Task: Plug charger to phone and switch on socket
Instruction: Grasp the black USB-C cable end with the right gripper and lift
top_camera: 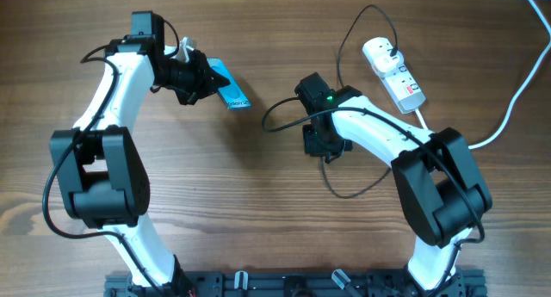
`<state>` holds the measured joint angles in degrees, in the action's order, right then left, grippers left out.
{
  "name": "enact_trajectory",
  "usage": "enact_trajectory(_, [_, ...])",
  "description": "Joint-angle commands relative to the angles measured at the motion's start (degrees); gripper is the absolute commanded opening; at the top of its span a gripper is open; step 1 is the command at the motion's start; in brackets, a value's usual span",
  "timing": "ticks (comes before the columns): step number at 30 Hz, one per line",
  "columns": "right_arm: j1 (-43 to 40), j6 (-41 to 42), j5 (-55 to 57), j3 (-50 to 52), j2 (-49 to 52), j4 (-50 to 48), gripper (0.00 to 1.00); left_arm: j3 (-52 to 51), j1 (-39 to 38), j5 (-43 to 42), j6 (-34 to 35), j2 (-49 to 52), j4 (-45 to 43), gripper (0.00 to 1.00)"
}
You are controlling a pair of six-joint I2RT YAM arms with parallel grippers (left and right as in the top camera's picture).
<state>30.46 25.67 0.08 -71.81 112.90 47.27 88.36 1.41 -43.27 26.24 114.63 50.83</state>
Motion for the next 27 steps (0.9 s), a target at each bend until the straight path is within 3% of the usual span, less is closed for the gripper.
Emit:
enact_trajectory(1, [-0.02, 0.11, -1.03, 0.31, 1.90, 0.09, 0.17, 0.92, -0.04, -0.74, 0.13, -1.49, 0.02, 0.04])
enact_trajectory(14, [-0.04, -0.37, -1.66, -0.20, 1.84, -2.01, 0.04, 0.92, -0.07, -0.79, 0.11, -1.49, 0.46, 0.04])
enact_trajectory(17, [-0.04, -3.61, -6.19, -3.54, 0.68, 0.57, 0.04, 0.92, -0.20, -7.32, -4.17, -1.49, -1.36, 0.04])
enact_trajectory(19, [-0.04, -6.80, -13.44, -5.66, -2.45, 2.14, 0.04, 0.92, -0.35, -18.58, -9.25, -1.49, -4.94, 0.04])
enact_trajectory(21, [-0.04, -7.69, -18.82, -6.19, -6.86, 2.78, 0.04, 0.92, -0.35, -26.12, -9.62, -1.49, -9.07, 0.04])
enact_trajectory(27, [0.59, -7.61, -21.16, -6.19, -21.94, 4.37, 0.04, 0.92, -1.14, -30.69, -9.35, -1.49, -13.53, 0.04])
